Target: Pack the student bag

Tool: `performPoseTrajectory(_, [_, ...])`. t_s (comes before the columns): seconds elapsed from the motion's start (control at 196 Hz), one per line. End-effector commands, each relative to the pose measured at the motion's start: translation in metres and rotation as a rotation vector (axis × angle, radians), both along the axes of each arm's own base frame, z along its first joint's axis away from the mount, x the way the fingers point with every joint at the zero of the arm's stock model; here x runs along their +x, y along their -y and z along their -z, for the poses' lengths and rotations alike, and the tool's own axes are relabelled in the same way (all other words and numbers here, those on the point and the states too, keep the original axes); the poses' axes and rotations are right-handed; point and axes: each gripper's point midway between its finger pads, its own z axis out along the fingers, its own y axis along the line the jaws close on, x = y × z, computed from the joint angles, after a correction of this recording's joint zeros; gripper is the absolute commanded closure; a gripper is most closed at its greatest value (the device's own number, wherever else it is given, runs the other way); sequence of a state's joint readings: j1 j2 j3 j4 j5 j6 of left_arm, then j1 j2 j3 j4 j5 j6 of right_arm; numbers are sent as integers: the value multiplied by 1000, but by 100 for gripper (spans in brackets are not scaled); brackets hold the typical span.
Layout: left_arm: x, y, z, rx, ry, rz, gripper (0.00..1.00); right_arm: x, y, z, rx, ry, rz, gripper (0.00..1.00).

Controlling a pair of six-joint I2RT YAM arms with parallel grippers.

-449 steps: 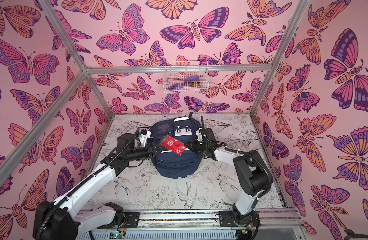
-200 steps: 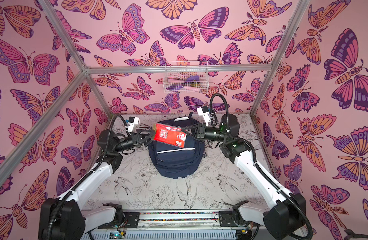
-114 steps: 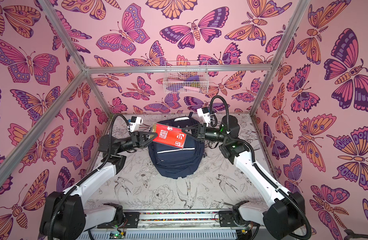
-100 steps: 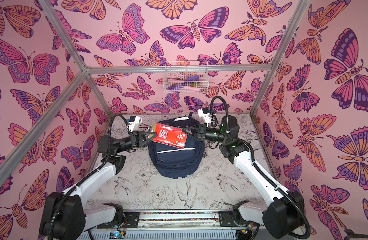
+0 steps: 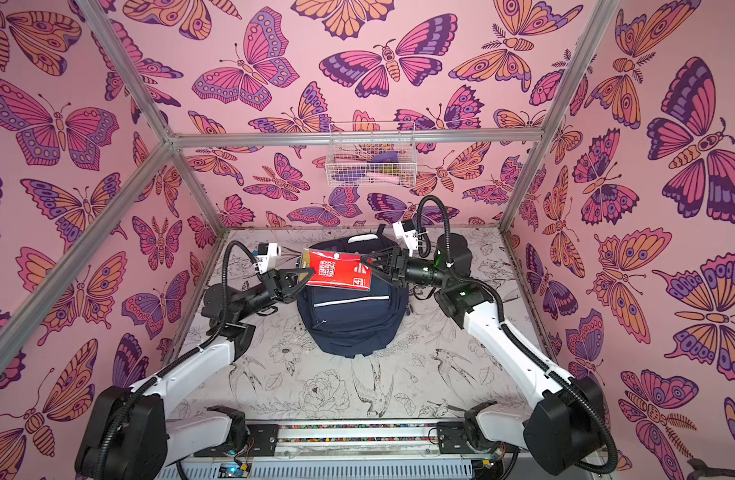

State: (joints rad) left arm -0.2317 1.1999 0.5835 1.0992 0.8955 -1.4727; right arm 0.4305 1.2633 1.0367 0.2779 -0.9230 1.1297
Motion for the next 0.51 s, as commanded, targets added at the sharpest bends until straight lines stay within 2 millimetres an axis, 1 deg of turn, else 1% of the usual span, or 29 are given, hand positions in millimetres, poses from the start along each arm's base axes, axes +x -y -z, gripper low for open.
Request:
performPoseTrajectory(0.0, [1, -10, -22, -57, 98, -93, 100, -4, -12, 4, 4, 8, -11, 42])
performPoseTrajectory(0.077, [3, -9, -21, -59, 96, -95, 100, -5, -15, 6, -7, 11, -12, 50])
performPoseTrajectory(0.148, [5, -7, -20, -55, 89, -85, 100, -3, -16, 5, -7, 17, -5, 62])
performPoseTrajectory(0.214, [7, -5, -17, -54, 80, -77, 100, -1, -16, 1, -12, 25, -3, 70])
performPoseTrajectory(0.317, [10, -4, -15, -54, 71, -74, 100, 1, -18, -3, -19, 33, -10, 87])
performPoseTrajectory(0.413, [13, -1, -11, -45, 64, -62, 100, 4, -19, -3, -31, 35, -8, 100])
performPoseTrajectory(0.465, [15, 0, -8, -35, 59, -59, 100, 5, -19, -2, -38, 33, -3, 100])
performPoseTrajectory(0.48, [15, 0, -7, -31, 55, -58, 96, 5, -19, -2, -39, 33, -2, 100])
performPoseTrajectory(0.5, [16, 0, -5, -23, 51, -59, 87, 7, -19, -2, -45, 31, 3, 100])
